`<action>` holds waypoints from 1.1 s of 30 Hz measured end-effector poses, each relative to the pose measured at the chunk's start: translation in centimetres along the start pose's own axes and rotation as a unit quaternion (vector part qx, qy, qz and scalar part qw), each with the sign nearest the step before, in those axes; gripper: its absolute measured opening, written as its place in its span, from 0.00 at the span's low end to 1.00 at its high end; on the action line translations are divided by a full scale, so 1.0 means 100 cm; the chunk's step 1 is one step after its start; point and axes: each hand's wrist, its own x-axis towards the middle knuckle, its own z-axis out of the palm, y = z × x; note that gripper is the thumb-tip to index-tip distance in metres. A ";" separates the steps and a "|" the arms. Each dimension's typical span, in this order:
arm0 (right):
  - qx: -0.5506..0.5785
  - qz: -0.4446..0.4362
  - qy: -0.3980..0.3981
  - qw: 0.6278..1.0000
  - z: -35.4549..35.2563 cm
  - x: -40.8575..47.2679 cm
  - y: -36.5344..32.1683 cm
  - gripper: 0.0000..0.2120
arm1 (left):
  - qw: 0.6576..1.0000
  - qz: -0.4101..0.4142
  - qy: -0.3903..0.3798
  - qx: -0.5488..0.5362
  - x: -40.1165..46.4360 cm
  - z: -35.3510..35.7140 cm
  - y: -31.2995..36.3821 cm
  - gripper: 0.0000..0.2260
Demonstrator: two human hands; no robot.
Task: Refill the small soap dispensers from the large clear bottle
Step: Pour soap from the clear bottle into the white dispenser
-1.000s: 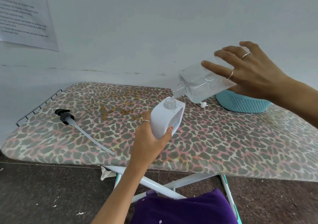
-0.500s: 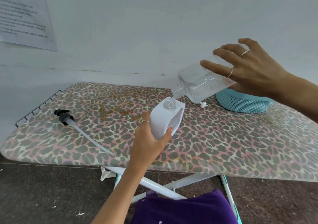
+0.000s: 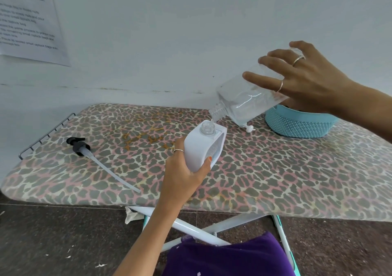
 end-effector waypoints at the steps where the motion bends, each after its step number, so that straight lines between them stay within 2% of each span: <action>1: -0.001 0.000 -0.002 1.000 0.000 0.001 0.000 0.44 | 1.000 -0.001 0.000 0.001 0.000 0.000 0.000 0.28; 11: -0.018 -0.016 0.002 1.000 -0.005 0.006 0.001 0.38 | 1.000 -0.004 -0.002 0.007 0.001 0.000 -0.002 0.28; 25: -0.045 -0.035 -0.016 0.998 -0.014 0.018 0.007 0.41 | 1.000 -0.003 -0.006 0.001 0.001 -0.001 0.000 0.28; 33: -0.069 -0.045 -0.012 0.997 -0.020 0.024 0.008 0.39 | 1.000 -0.016 -0.007 0.006 0.001 -0.001 0.001 0.27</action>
